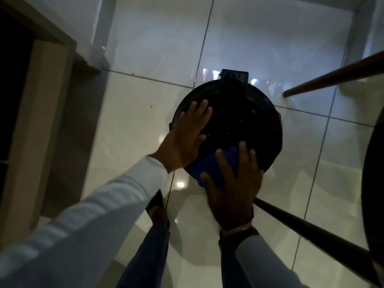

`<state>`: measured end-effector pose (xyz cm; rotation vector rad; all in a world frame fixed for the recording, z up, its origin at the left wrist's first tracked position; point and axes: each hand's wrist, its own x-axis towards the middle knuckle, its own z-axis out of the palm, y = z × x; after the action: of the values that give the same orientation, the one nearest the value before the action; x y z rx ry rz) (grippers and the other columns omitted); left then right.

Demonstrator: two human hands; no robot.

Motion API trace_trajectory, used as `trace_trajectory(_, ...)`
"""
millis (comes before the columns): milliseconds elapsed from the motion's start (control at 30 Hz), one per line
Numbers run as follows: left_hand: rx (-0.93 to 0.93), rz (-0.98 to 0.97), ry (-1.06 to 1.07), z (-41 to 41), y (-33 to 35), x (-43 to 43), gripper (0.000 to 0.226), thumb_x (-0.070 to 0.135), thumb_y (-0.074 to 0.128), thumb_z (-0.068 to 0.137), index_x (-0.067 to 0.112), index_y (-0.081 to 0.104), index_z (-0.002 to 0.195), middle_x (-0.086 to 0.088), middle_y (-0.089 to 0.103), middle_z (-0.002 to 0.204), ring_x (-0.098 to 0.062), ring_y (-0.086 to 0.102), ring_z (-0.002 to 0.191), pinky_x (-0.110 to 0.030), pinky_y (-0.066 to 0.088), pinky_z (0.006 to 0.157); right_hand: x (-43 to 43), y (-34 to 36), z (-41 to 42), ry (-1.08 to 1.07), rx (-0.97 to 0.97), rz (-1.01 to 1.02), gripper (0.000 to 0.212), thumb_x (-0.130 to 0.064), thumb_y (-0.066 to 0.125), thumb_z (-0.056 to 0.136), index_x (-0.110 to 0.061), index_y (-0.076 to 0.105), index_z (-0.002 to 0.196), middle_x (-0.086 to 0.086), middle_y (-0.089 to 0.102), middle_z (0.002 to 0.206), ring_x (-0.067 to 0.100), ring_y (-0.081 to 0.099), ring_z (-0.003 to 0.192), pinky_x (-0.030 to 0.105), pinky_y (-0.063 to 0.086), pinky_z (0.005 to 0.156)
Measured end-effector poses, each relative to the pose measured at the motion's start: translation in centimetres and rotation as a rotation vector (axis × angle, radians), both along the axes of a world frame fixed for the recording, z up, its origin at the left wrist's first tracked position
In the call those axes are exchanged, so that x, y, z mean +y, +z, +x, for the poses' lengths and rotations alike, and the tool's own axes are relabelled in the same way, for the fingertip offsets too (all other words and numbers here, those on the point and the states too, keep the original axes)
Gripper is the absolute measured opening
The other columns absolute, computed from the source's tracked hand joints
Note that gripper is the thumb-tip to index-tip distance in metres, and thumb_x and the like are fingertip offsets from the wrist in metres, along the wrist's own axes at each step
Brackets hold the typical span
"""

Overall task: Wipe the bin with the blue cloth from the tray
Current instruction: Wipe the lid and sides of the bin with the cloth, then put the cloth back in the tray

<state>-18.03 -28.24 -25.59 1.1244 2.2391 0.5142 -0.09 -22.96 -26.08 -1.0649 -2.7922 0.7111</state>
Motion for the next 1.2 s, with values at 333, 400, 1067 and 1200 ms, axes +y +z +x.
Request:
trace_trajectory(333, 0.201, -0.100, -0.243, -1.0, -1.4, -1.1, 0.072, 0.026, 0.045, 0.095, 0.015, 0.003, 0.152, -0.007, -0.005, 0.163, -0.028, -0.009, 0.150, -0.047, 0.004, 0.121, 3.6, -0.4, 6.1, -0.169, -0.073, -0.174, 0.034, -0.036, 0.053, 0.096, -0.035, 0.049, 0.130, -0.047, 0.041, 0.117, -0.019, 0.043, 0.116, 0.011, 0.043, 0.097)
trace_trajectory(400, 0.141, -0.174, -0.147, 0.0, 0.4, 0.1, 0.072, 0.022, 0.051, 0.092, 0.014, 0.011, 0.152, -0.009, -0.001, 0.163, -0.032, -0.005, 0.150, -0.051, 0.009, 0.121, 4.2, 2.3, 6.7, -0.405, -0.060, -0.262, 0.039, -0.024, 0.061, 0.094, -0.023, 0.051, 0.132, -0.026, 0.049, 0.123, 0.010, 0.051, 0.120, 0.005, 0.038, 0.092)
trace_trajectory(1067, -0.716, 0.190, 0.421, 16.7, 27.3, 21.5, 0.038, 0.006, 0.059, 0.085, 0.023, 0.055, 0.119, -0.003, 0.063, 0.118, -0.023, 0.060, 0.112, -0.041, 0.052, 0.095, 22.2, 25.8, 12.6, -1.047, 0.541, -0.830, 0.052, -0.013, 0.078, 0.077, -0.026, 0.047, 0.117, 0.005, 0.058, 0.113, 0.016, 0.059, 0.089, 0.031, 0.050, 0.063)
trace_trajectory(1200, -0.720, 0.116, 0.409, 18.8, 26.9, 22.5, 0.047, 0.004, 0.051, 0.086, 0.020, 0.048, 0.130, -0.002, 0.059, 0.131, -0.019, 0.055, 0.120, -0.041, 0.046, 0.105, 23.9, 22.9, 12.0, -0.985, 0.169, -0.772, 0.060, -0.017, 0.073, 0.083, -0.009, 0.039, 0.132, 0.018, 0.057, 0.125, 0.034, 0.058, 0.104, 0.045, 0.052, 0.088)
